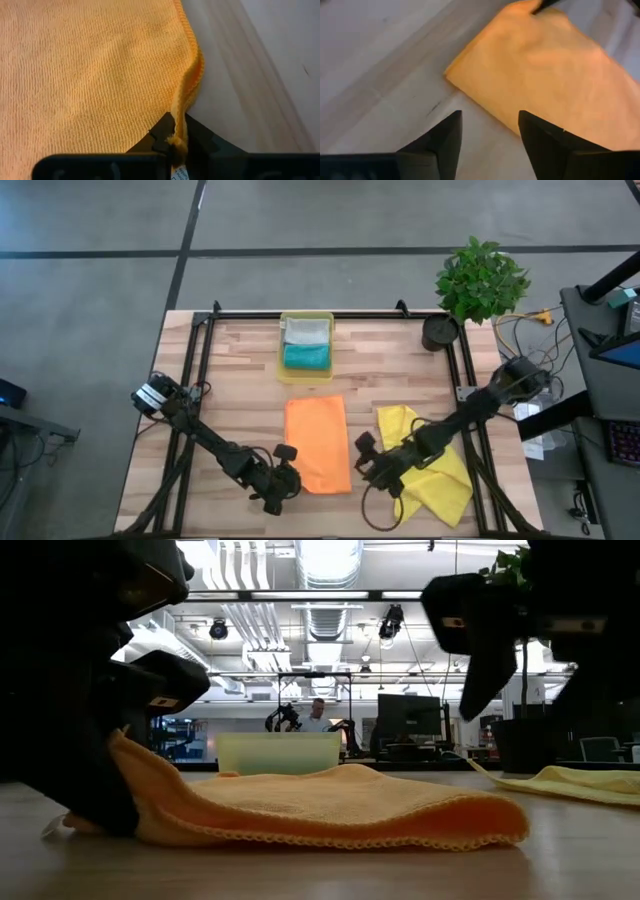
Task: Fold microfiber towels
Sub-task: Fold the orange microfiber cloth
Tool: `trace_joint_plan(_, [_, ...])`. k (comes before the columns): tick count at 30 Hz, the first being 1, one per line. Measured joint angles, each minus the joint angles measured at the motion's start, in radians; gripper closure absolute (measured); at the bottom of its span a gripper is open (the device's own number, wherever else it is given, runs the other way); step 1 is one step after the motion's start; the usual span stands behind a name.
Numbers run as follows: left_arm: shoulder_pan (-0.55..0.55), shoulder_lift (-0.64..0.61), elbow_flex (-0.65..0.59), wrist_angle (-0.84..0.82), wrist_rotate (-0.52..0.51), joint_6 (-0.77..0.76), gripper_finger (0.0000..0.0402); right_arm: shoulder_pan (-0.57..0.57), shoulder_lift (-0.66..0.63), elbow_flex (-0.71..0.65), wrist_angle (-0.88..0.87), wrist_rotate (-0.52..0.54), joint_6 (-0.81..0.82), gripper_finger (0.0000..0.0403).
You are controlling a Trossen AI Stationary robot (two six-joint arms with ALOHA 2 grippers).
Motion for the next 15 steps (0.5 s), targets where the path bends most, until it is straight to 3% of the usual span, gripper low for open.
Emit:
trace_joint_plan(6, [0.000, -0.009, -0.001, 0.005, -0.001, -0.051, 0.0387, 0.016, 0.145, 0.100, 0.018, 0.000, -0.204, 0.0208])
trace_joint_plan(15, [0.001, -0.011, -0.002, 0.015, -0.002, -0.054, 0.0387, 0.018, 0.274, 0.180, 0.022, 0.003, -0.262, 0.0264])
